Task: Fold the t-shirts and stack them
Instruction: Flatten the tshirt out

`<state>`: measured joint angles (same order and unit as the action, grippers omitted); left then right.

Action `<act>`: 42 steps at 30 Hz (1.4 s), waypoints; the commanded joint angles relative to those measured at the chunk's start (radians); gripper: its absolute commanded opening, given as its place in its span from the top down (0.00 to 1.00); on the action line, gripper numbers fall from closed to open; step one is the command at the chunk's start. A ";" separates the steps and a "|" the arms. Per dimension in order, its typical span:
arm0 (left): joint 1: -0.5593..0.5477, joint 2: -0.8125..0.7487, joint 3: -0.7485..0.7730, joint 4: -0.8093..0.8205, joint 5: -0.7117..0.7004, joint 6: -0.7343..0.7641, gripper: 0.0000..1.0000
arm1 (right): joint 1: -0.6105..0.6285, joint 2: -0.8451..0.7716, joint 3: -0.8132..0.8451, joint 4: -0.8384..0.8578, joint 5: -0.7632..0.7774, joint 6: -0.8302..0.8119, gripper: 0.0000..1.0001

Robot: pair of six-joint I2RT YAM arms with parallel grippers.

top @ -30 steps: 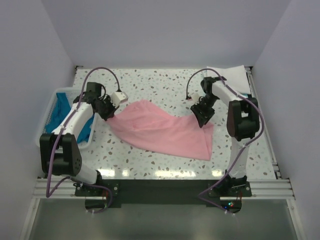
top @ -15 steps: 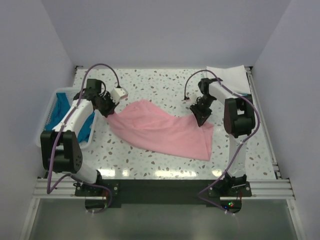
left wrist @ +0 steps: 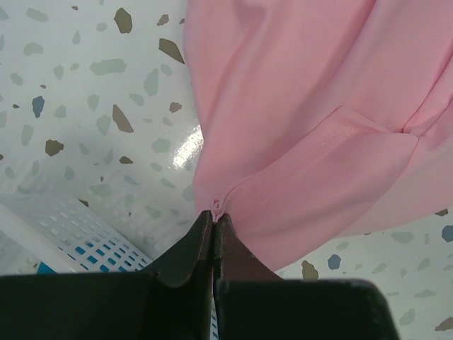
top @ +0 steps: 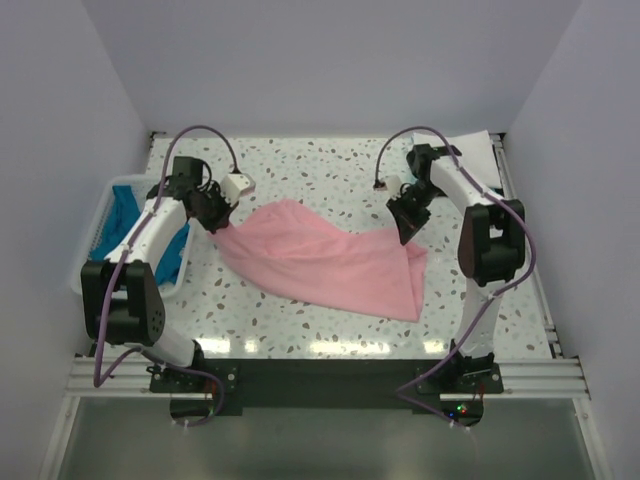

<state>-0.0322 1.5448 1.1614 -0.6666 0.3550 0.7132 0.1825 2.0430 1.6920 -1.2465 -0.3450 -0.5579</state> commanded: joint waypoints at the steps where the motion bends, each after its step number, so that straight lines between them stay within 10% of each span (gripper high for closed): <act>1: 0.011 -0.009 0.057 0.030 0.019 -0.031 1.00 | -0.024 -0.043 0.008 -0.016 -0.054 -0.002 1.00; 20: 0.150 -0.132 0.376 0.260 0.144 -0.320 1.00 | -0.179 -0.349 0.439 0.024 -0.112 0.140 1.00; 30: 0.153 -0.509 0.221 0.603 0.107 -0.371 1.00 | -0.181 -0.661 0.425 0.176 -0.035 0.245 1.00; 42: 0.153 -0.844 0.188 0.653 -0.097 -0.302 1.00 | -0.179 -0.946 0.524 0.237 0.130 0.299 1.00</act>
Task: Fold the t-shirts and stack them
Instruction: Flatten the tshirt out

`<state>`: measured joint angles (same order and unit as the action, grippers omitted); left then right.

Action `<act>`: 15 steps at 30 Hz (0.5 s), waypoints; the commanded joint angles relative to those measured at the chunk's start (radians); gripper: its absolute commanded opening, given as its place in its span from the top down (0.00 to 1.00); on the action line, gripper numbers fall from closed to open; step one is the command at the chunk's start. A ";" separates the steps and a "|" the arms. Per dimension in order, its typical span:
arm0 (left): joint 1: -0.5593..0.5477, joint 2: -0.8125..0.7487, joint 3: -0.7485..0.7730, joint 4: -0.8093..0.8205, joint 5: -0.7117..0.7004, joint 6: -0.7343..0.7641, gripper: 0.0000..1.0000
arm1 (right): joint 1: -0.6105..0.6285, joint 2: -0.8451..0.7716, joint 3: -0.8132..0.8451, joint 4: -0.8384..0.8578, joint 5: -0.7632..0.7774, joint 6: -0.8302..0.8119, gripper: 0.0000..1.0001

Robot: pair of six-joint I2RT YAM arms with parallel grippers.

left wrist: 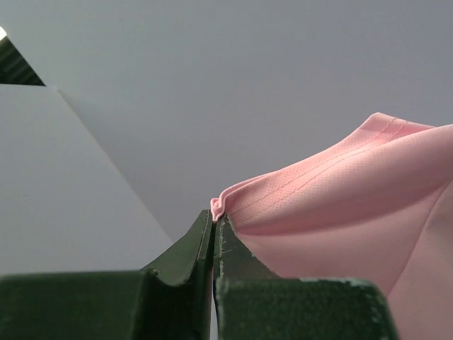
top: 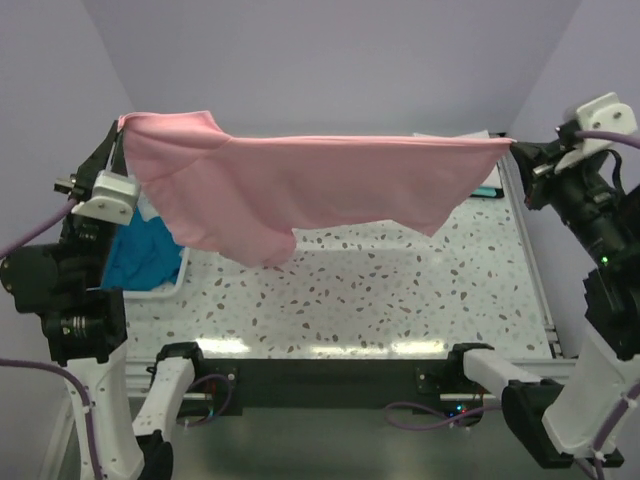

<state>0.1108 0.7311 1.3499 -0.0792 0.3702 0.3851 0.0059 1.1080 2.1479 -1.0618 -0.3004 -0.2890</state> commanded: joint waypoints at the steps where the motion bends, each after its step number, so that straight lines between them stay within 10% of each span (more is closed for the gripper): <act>1: 0.009 -0.036 0.003 0.097 -0.117 0.029 1.00 | -0.003 -0.019 0.087 0.046 0.093 0.031 1.00; 15: 0.010 0.169 0.103 -0.013 0.016 0.055 1.00 | -0.003 0.058 -0.055 0.193 0.073 -0.004 1.00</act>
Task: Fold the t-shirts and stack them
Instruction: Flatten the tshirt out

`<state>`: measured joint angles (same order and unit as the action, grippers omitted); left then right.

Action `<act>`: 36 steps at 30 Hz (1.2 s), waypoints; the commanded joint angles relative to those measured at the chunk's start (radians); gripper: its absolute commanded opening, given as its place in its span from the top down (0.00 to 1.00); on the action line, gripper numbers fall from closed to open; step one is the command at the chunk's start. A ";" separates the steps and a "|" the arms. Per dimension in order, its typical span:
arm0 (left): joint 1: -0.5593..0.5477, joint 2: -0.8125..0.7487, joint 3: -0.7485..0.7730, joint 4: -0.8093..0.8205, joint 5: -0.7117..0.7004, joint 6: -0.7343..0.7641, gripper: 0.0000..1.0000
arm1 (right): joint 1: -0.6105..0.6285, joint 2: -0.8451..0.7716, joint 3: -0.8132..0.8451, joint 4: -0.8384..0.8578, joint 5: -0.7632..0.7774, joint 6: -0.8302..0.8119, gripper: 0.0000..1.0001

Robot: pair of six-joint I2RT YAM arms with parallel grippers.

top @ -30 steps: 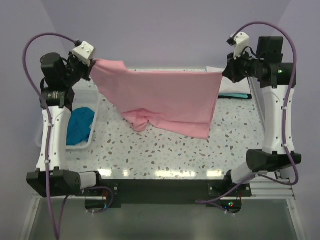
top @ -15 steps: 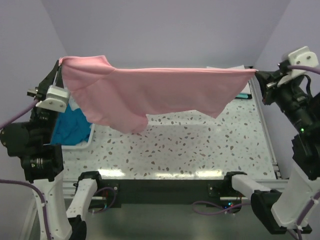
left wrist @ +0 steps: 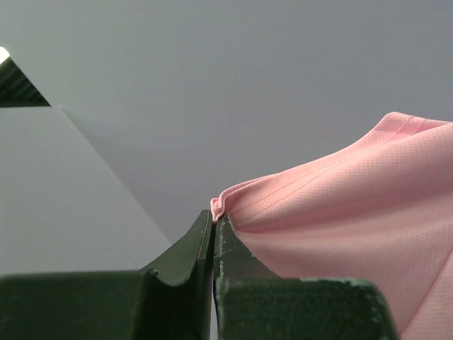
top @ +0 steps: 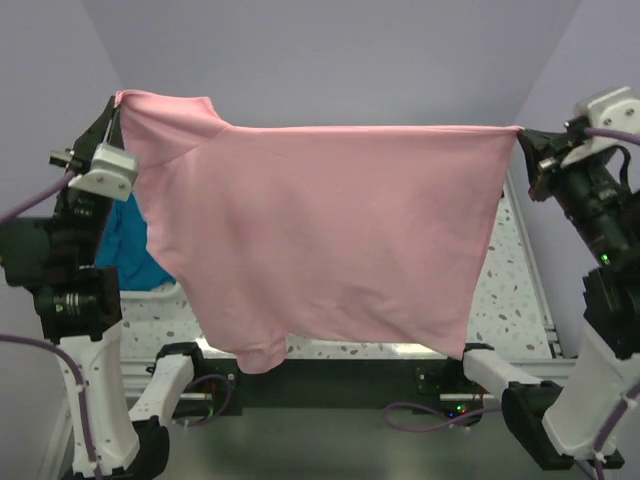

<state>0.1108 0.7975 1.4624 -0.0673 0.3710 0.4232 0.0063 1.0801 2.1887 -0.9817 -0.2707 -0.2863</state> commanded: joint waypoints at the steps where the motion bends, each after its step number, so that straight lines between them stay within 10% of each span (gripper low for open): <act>1: 0.009 0.126 -0.011 -0.014 0.025 -0.016 1.00 | -0.003 0.096 -0.118 0.138 0.039 0.004 1.00; 6: 0.010 0.342 0.019 0.153 0.048 -0.129 1.00 | -0.003 0.219 -0.142 0.288 0.014 0.062 1.00; 18: 0.009 0.821 0.662 0.242 0.006 -0.213 1.00 | -0.003 0.599 0.324 0.387 0.018 0.142 1.00; 27: 0.023 0.330 -0.145 0.223 0.265 0.097 1.00 | -0.003 0.307 -0.254 0.416 -0.067 -0.044 1.00; 36: 0.021 -0.055 -0.695 -0.542 0.505 0.697 0.99 | -0.003 -0.029 -0.975 0.305 -0.117 -0.379 1.00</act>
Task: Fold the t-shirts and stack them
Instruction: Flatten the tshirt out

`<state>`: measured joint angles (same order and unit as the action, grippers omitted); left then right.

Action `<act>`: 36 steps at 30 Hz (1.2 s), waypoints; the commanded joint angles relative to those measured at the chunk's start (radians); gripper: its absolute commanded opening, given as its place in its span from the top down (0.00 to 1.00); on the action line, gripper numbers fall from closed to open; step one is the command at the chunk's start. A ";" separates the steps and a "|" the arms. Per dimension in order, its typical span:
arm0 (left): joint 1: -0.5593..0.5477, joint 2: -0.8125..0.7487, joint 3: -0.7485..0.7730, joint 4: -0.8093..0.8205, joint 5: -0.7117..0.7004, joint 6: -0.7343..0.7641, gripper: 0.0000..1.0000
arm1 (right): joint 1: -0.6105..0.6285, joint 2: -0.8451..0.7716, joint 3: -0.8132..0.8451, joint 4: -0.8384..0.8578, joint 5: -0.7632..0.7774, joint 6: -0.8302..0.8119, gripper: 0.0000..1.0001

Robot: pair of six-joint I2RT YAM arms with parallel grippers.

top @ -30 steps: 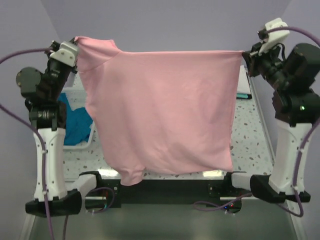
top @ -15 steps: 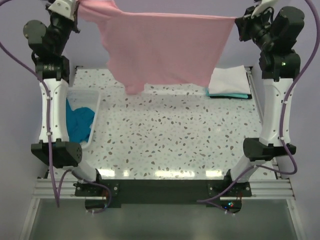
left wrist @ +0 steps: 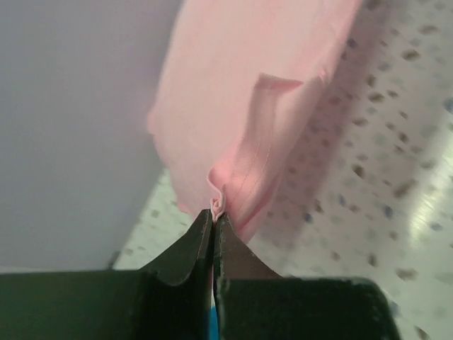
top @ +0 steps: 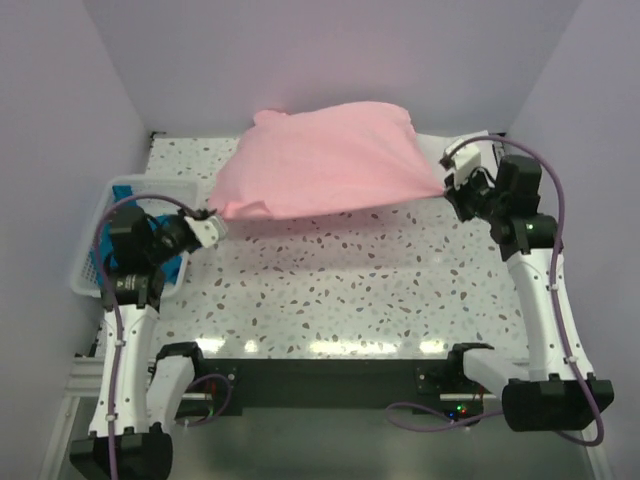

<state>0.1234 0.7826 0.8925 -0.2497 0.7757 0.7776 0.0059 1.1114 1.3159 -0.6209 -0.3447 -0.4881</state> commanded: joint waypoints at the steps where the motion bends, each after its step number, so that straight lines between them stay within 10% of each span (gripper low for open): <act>1: 0.007 -0.074 -0.160 -0.516 0.087 0.417 0.95 | -0.003 -0.088 -0.166 -0.122 -0.056 -0.210 1.00; 3: 0.009 -0.094 -0.234 -0.685 0.073 0.643 0.68 | -0.003 -0.101 -0.211 -0.221 -0.039 -0.318 0.94; 5: 0.009 -0.114 -0.250 -0.900 0.053 0.738 0.27 | -0.004 -0.111 -0.268 -0.360 0.024 -0.383 0.47; 7: 0.009 -0.138 -0.218 -1.062 0.059 0.811 0.14 | -0.003 -0.162 -0.309 -0.425 0.065 -0.441 0.17; 10: 0.010 -0.161 -0.139 -1.056 0.066 0.775 0.07 | -0.003 -0.173 -0.294 -0.447 0.061 -0.446 0.05; 13: 0.009 -0.097 -0.087 -0.975 0.069 0.657 0.06 | -0.004 -0.066 -0.221 -0.447 0.041 -0.377 0.05; 18: 0.005 0.134 -0.026 -0.873 0.022 0.467 0.34 | 0.003 0.235 -0.092 -0.459 -0.004 -0.247 0.25; 24: -0.160 0.324 -0.007 -0.564 -0.301 0.137 0.48 | 0.186 0.361 -0.057 -0.335 0.094 -0.101 0.41; 36: -0.252 0.765 0.077 -0.349 -0.714 -0.020 0.70 | 0.307 0.717 -0.009 -0.218 0.289 -0.017 0.51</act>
<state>-0.1211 1.5101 0.9493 -0.6579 0.1867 0.8013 0.2962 1.8103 1.2881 -0.8787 -0.1375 -0.5331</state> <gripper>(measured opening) 0.311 0.500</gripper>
